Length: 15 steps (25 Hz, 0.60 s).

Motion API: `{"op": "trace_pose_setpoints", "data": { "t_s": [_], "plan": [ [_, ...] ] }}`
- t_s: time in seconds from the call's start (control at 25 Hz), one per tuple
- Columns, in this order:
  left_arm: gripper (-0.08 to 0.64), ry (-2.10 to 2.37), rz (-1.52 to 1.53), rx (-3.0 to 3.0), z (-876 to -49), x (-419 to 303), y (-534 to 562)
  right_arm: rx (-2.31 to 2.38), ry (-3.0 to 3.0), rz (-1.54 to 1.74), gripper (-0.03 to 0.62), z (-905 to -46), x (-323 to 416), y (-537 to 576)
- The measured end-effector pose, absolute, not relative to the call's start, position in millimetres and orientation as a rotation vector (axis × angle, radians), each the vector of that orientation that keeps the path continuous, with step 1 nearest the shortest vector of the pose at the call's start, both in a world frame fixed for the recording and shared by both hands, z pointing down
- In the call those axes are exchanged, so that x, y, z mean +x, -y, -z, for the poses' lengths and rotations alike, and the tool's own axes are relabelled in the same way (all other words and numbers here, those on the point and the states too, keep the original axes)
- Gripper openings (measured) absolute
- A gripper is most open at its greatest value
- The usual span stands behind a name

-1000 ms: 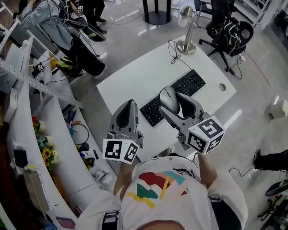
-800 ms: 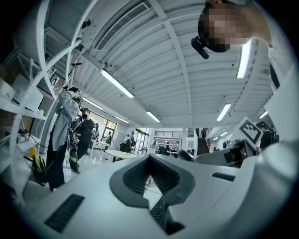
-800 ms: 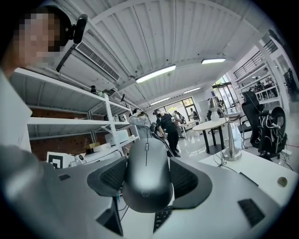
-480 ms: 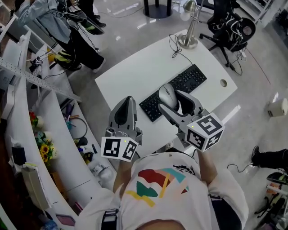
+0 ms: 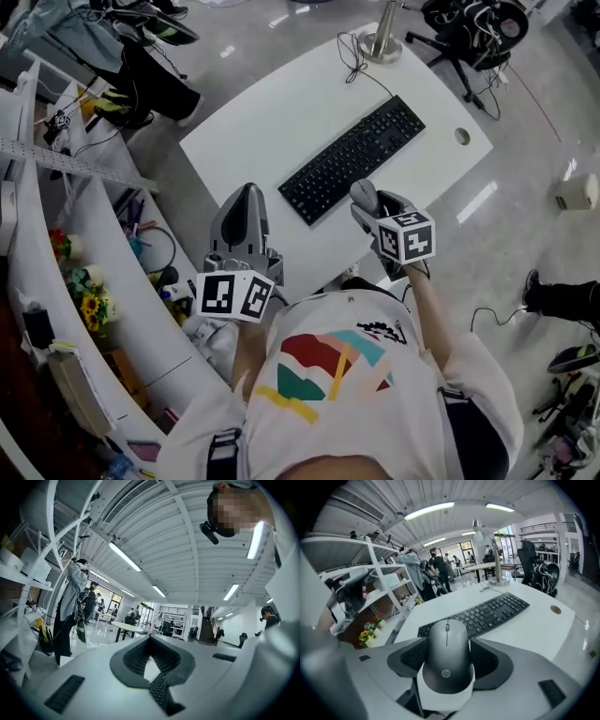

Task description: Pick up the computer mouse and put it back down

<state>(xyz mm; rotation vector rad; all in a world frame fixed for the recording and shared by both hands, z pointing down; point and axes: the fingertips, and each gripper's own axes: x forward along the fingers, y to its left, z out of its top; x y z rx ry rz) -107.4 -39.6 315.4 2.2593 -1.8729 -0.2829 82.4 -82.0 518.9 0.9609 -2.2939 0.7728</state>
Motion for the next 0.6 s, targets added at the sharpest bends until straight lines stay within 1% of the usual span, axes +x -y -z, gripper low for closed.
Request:
{"op": "trace_pose_setpoints", "data": {
  "t_s": [0.2,0.6],
  "plan": [
    [0.046,1.858,0.26,2.265,-320.6,-102.8,44.4,0.975,2.132,-0.796,0.304,-578.6,111.0,64.4],
    [0.046,1.774,0.211,2.298,-336.7,-76.4,52.9,0.966,2.064,-0.704,0.304,-606.8,115.9,61.9]
  ]
}}
